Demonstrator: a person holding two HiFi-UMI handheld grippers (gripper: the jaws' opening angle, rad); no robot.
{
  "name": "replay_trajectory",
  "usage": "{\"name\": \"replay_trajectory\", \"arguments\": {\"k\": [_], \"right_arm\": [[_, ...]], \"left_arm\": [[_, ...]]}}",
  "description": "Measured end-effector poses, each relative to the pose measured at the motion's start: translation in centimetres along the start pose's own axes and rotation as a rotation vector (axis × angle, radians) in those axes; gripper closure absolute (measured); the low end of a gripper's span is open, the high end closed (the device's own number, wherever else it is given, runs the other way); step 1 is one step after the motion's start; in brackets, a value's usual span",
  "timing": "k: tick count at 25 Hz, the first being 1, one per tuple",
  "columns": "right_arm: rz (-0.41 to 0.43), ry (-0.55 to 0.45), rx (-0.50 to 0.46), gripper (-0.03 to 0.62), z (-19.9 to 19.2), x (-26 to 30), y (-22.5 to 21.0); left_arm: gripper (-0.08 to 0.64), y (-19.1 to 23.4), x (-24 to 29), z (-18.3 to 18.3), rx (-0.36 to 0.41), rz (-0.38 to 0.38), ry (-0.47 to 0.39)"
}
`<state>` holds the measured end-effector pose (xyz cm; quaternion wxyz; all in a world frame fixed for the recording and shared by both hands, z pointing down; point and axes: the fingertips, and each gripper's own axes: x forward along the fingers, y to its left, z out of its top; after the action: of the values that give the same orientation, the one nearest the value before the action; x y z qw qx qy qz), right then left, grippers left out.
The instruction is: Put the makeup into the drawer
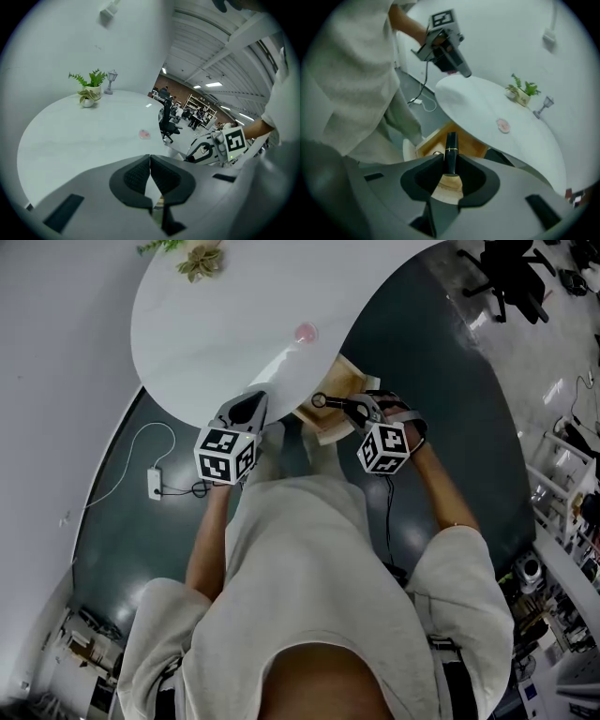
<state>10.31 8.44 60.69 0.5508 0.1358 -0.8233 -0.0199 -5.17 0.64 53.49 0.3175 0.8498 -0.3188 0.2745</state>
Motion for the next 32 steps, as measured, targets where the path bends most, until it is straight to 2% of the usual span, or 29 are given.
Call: {"name": "replay_trajectory", "arguments": {"k": [4, 8, 18, 27, 32], "right_arm": [[0.090, 0.083, -0.219, 0.494, -1.8, 2.2, 2.0], [0.147, 0.126, -0.355, 0.494, -2.5, 4.1, 2.9], [0.265, 0.185, -0.436, 0.494, -2.2, 11.8, 4.5], [0.340, 0.279, -0.491, 0.494, -4.0, 18.5, 5.9], [0.370, 0.330, -0.505, 0.494, -5.3, 20.3, 6.4]], "left_arm": [[0.549, 0.2, -0.3, -0.5, -0.021, 0.019, -0.005], [0.549, 0.7, -0.9, -1.2, -0.046, 0.042, -0.008], [0.549, 1.9, -2.1, -3.2, -0.102, 0.086, -0.005], [0.549, 3.9, -3.8, -5.9, -0.150, 0.133, 0.019], [0.549, 4.1, -4.7, -6.4, -0.162, 0.150, 0.026]]}}
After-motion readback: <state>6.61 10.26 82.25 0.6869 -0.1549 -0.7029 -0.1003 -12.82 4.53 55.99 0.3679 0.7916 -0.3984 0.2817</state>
